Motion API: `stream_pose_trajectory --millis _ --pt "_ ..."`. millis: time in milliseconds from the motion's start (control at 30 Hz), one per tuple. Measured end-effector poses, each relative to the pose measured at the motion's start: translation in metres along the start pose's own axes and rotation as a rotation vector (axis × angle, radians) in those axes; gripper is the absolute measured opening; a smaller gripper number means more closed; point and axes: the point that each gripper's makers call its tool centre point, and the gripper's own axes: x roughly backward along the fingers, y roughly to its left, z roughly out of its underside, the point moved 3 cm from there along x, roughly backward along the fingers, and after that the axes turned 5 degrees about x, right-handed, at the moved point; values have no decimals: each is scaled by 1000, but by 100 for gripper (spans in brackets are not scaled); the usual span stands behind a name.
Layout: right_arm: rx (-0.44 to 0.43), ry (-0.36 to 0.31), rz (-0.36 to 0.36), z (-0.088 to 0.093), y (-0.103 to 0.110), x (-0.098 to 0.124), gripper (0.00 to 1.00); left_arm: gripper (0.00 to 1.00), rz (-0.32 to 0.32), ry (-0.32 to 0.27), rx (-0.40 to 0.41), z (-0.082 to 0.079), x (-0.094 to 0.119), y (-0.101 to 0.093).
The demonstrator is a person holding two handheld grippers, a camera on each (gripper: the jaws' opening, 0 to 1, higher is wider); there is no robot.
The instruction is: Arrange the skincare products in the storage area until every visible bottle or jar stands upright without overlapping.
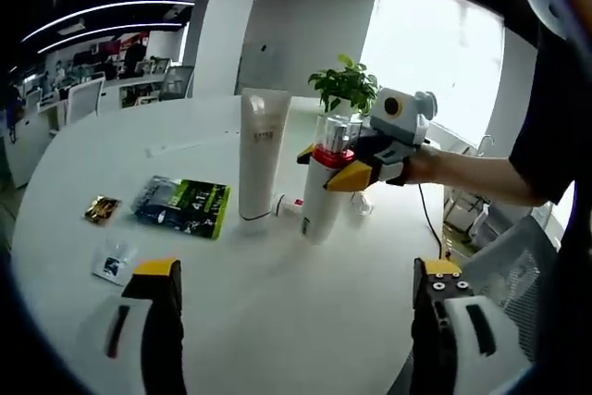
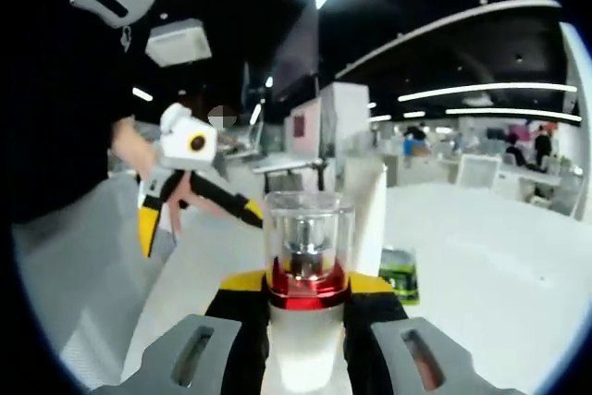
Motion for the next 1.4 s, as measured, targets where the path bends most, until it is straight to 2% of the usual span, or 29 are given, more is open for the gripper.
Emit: stream_pose_trajectory --millis 133,300,433,567,767,967,1067,1400 --pt "15 7 1 4 -10 -1 22 98 -5 2 8 2 1 2" --pt "-18 -54 -14 10 -31 -2 22 98 -8 8 13 3 0 3" --pt "-45 -110 -14 10 -39 -3 22 97 -9 11 17 5 -1 4" --pt "-52 -139 -17 9 -45 -7 22 97 -12 18 17 7 -2 5" --pt "-22 -167 -38 8 -48 -12 22 96 -15 22 22 9 -1 7" --pt "-7 -175 -60 9 -58 -13 22 96 -11 28 22 10 -3 7" --pt "34 -172 -66 11 -62 -15 22 96 -10 26 21 10 -4 6" --pt "-1 -182 -82 12 -59 -13 23 94 -11 27 23 10 -5 6"
